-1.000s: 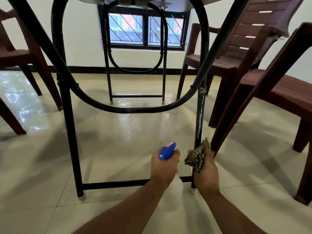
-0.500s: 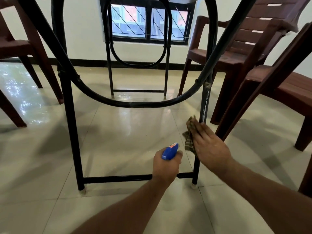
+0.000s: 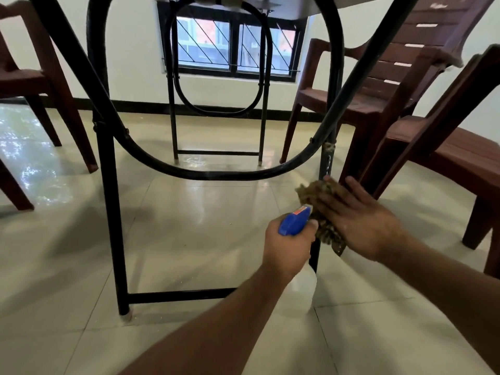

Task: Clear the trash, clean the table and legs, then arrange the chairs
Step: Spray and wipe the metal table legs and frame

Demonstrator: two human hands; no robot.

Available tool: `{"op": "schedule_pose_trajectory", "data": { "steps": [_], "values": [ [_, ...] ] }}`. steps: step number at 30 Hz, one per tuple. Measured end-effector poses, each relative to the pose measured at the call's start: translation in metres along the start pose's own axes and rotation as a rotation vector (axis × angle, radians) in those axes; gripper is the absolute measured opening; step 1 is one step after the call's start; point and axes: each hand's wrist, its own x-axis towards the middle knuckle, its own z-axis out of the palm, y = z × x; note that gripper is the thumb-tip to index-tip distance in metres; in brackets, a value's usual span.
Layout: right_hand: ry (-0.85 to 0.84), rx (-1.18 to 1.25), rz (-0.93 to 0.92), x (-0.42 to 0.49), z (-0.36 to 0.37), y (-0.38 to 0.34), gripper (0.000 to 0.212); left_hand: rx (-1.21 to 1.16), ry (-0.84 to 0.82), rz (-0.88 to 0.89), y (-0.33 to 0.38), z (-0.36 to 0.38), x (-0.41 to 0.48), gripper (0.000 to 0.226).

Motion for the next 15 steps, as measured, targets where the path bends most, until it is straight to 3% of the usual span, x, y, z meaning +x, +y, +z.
{"op": "schedule_pose_trajectory", "data": {
  "steps": [4, 8, 12, 15],
  "values": [
    [-0.046, -0.085, -0.157, -0.005, 0.007, -0.003, 0.091, -0.006, -0.005, 0.025, 0.020, 0.007, 0.004, 0.022],
    [0.055, 0.000, 0.099, 0.006, -0.012, 0.005, 0.091, -0.008, 0.013, 0.053, 0.029, 0.007, 0.006, 0.020],
    [0.046, -0.105, -0.198, 0.019, -0.023, 0.015, 0.089, 0.000, 0.015, 0.038, 0.032, 0.002, -0.001, 0.019],
    [0.068, -0.210, 0.003, 0.023, -0.032, 0.039, 0.091, 0.028, 0.018, 0.006, 0.033, -0.006, 0.001, 0.009]
  ]
}}
